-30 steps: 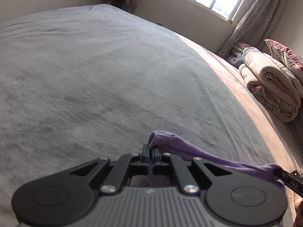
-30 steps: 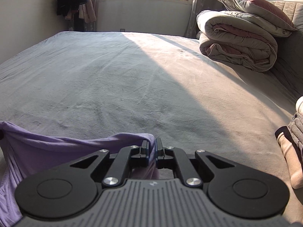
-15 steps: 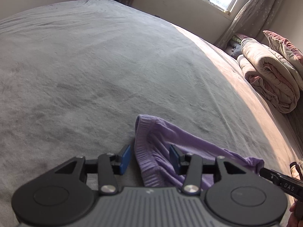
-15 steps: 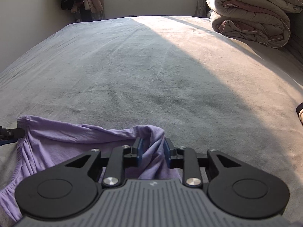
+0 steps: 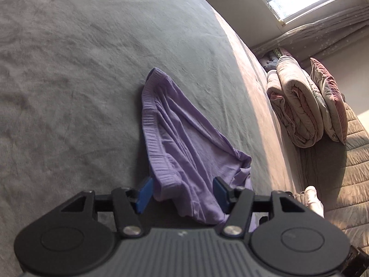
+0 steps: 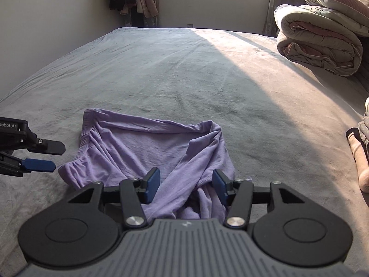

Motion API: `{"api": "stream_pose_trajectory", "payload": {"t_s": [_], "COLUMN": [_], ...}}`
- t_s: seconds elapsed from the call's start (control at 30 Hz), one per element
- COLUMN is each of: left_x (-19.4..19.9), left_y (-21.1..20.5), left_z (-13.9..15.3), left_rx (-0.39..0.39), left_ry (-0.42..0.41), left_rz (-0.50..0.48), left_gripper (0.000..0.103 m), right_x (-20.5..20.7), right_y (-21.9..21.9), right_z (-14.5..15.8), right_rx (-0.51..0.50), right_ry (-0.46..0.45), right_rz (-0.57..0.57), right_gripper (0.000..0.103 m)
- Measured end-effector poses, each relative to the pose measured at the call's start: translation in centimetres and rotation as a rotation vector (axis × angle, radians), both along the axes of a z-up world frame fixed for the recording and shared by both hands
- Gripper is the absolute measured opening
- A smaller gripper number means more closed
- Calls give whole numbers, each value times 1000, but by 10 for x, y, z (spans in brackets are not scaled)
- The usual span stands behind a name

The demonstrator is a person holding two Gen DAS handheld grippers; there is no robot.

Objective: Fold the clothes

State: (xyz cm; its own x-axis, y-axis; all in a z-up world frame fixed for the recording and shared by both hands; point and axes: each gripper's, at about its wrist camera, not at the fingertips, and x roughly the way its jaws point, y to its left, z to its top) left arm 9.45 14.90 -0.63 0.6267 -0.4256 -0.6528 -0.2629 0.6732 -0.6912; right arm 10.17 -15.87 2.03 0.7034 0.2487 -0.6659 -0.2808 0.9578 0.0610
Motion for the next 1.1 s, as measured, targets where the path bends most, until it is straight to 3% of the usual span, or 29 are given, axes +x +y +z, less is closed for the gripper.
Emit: {"api": "stream_pose_trajectory", "payload": {"t_s": [0.3, 0.43, 0.5, 0.6, 0.77, 0.93, 1.1], "left_x": [-23, -22, -23, -24, -27, -27, -24], "left_y": [0, -3, -4, -5, -7, -11, -9], "left_z": [-41, -59, -64, -68, -76, -77, -84], "left_rx": [-302, -378, -421, -491, -607, -620, -579], "left_ry": [-4, 26, 27, 22, 12, 20, 43], "left_rz": [101, 165, 200, 254, 344, 389, 436], "left_gripper": [56, 45, 38, 35, 35, 27, 3], "right_x": [-45, -65, -74, -76, -82, -83, -81], "right_y": [-4, -4, -3, 13, 23, 29, 33], "right_z": [-10, -24, -32, -36, -36, -47, -56], "right_rx": [28, 41, 33, -60, -85, -136, -207], "right_ry": [-28, -51, -71, -48, -74, -65, -81], "right_rz": [24, 54, 75, 130, 196, 217, 215], "right_gripper": [55, 55, 55, 55, 55, 55, 55]}}
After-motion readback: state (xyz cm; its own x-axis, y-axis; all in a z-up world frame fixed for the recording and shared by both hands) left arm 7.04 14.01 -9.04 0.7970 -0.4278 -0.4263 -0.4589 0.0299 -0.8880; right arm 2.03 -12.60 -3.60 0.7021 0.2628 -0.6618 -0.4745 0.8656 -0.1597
